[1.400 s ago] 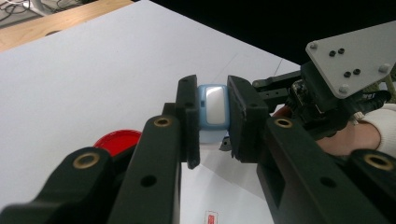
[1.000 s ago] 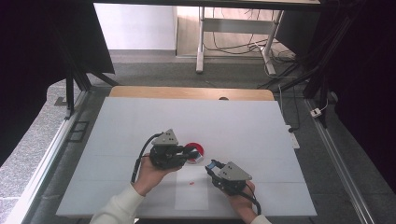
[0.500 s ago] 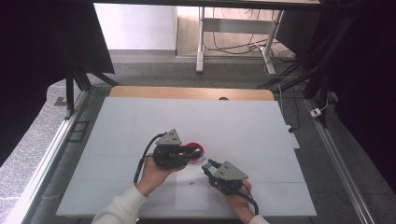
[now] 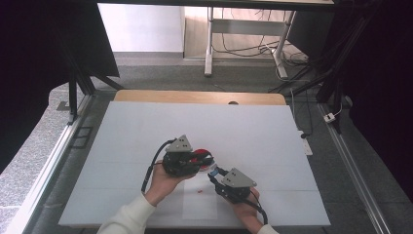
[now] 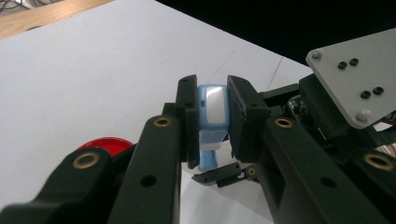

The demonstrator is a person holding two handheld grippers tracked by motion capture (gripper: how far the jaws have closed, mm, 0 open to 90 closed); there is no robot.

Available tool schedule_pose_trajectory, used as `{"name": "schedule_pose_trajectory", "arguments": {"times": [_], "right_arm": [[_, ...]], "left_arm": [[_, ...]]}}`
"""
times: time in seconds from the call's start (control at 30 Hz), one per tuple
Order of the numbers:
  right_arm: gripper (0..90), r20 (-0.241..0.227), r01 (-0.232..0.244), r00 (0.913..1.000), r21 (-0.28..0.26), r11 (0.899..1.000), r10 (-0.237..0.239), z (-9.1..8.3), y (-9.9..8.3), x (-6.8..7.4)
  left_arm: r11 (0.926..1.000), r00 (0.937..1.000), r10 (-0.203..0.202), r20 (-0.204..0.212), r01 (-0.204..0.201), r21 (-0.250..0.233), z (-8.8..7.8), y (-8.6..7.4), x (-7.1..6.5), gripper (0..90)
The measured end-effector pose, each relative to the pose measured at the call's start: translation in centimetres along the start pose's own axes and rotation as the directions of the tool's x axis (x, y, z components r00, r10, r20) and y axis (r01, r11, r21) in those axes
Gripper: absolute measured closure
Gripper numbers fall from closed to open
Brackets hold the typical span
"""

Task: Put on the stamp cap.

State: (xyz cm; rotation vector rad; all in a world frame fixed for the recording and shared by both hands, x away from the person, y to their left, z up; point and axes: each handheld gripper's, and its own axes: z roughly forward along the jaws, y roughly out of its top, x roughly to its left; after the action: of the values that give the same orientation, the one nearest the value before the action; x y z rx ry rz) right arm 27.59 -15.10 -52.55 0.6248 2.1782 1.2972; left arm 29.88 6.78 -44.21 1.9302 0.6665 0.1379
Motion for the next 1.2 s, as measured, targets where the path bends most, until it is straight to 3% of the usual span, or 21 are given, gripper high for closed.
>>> {"name": "schedule_pose_trajectory", "arguments": {"times": [0.3, 1.2], "right_arm": [[63.4, 0.008, -0.004, 1.0, -0.007, 1.0, 0.004, 0.24, 0.2, 0.18], [63.4, 0.031, -0.03, 0.999, -0.045, 0.999, 0.031, -0.18, 0.54, -0.02]], "left_arm": [[0.9998, 0.9999, 0.015, -0.007, -0.015, 0.011, 0.47, -0.07, -0.25, 74.8], [0.9995, 0.9998, 0.011, -0.016, -0.01, 0.029, 0.81, -0.54, -0.27, 74.9]]}}
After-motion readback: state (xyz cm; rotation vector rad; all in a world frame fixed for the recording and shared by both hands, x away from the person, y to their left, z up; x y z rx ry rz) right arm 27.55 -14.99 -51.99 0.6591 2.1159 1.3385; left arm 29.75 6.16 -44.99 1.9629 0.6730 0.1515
